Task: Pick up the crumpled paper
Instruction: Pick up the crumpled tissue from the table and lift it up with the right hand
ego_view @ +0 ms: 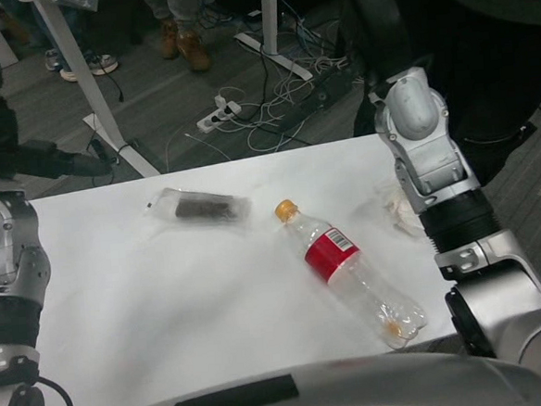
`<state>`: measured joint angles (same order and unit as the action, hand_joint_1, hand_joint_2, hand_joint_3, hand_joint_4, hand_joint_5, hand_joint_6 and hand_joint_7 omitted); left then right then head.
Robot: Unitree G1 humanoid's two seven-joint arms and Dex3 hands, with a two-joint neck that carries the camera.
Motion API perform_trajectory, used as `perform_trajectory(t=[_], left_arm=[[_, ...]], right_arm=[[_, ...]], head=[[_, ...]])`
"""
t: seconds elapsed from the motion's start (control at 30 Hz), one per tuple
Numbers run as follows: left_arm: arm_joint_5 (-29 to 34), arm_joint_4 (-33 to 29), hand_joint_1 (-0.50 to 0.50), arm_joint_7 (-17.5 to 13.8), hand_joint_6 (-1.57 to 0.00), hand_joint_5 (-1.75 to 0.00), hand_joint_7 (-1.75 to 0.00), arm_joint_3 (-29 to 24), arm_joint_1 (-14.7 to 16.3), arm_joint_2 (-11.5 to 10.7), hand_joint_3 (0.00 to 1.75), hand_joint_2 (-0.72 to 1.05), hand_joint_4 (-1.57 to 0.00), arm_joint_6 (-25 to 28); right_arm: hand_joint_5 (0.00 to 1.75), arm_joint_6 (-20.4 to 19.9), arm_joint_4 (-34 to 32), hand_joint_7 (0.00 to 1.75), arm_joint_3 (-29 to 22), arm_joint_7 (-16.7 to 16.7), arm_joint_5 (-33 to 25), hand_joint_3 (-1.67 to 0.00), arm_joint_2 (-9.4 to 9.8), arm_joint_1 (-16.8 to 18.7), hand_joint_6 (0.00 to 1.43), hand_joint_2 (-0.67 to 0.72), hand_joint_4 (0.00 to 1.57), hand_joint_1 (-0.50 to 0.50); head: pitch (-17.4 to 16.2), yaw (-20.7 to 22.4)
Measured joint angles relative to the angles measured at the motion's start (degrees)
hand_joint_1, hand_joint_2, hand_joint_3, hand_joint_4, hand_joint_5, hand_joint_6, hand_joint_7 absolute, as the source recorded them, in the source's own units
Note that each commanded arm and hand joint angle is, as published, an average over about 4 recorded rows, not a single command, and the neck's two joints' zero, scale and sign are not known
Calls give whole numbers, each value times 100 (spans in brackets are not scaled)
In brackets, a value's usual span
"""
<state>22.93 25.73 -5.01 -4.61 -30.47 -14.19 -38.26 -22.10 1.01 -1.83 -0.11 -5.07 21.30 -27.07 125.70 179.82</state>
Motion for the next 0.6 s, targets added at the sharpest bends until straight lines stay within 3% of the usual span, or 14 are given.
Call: perform_trajectory(t=[0.13, 0.23, 0.33, 0.6], left_arm=[[-5, -141, -50, -374, 0, 0, 0, -158, 20, -32, 0, -37, -7, 451], [-7, -299, -50, -668, 0, 0, 0, -249, 142, -160, 0, -30, -9, 999], [-7, -400, -50, -841, 0, 0, 0, -357, 266, -233, 0, -21, -14, 1365], [-8, -527, -50, -967, 0, 0, 0, -510, 484, -242, 0, -19, -15, 1572]], right_arm=[[0, 450, -186, 0, -27, 263, 27, 0, 37, 28, 0, 9, 0, -21], [0, 782, -369, 0, -88, 452, 20, 0, 142, 99, 0, 9, 0, -21], [0, 1242, -635, 0, -254, 687, 24, 0, 263, 220, 0, 8, 0, -21], [0, 2508, -1438, 0, -1273, 1265, 179, -2, 682, 770, 0, 3, 0, -21]], head=[[-226, 1509], [-281, 1738], [-281, 1260], [-242, -808]])
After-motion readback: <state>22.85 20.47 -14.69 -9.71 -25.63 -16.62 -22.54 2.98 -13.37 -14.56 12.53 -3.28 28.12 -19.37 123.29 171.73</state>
